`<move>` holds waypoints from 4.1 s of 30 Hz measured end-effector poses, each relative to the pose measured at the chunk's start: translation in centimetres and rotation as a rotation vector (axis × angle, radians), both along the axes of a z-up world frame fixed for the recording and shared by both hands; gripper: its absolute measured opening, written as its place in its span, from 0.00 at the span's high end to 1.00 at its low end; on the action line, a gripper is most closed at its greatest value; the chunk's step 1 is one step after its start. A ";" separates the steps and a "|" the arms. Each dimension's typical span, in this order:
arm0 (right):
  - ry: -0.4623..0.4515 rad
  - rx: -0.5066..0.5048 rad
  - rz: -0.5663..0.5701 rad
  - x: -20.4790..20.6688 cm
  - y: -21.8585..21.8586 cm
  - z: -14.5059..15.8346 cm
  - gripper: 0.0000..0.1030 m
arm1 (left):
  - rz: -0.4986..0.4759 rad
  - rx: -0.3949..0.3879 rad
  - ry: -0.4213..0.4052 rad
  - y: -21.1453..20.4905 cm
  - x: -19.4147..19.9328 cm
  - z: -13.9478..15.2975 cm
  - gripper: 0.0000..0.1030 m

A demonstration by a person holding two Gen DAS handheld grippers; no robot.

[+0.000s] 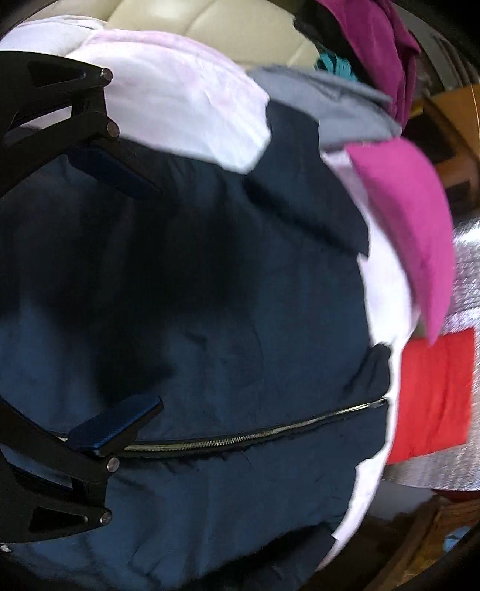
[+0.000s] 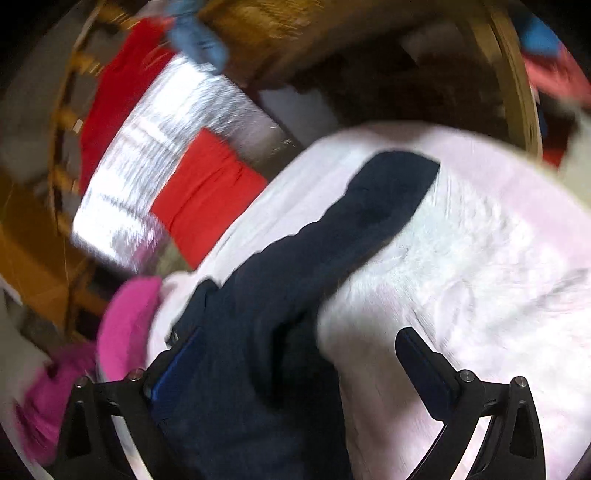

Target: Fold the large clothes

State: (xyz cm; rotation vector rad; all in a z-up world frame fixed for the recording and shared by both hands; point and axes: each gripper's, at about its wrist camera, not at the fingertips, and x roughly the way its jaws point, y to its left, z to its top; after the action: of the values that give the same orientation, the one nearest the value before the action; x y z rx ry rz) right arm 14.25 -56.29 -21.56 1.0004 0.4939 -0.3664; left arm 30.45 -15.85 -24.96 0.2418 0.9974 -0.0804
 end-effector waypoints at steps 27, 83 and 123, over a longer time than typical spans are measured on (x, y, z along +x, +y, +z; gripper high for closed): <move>-0.162 -0.159 0.026 7.8 0.2 4.3 0.80 | 0.000 -0.098 0.162 1.6 3.4 -2.8 0.00; 0.008 0.100 0.045 4.3 1.4 -4.0 0.33 | -0.230 -0.342 -0.131 -1.4 1.6 4.2 0.00; 0.172 0.025 0.134 7.3 3.6 -6.1 0.57 | 0.130 -0.769 0.112 13.6 9.3 0.8 0.29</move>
State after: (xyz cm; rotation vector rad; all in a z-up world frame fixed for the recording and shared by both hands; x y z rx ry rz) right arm 21.56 -52.74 -27.70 0.9589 0.7195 -0.3282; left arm 39.72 -2.26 -24.11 -0.5351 1.0227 -0.3520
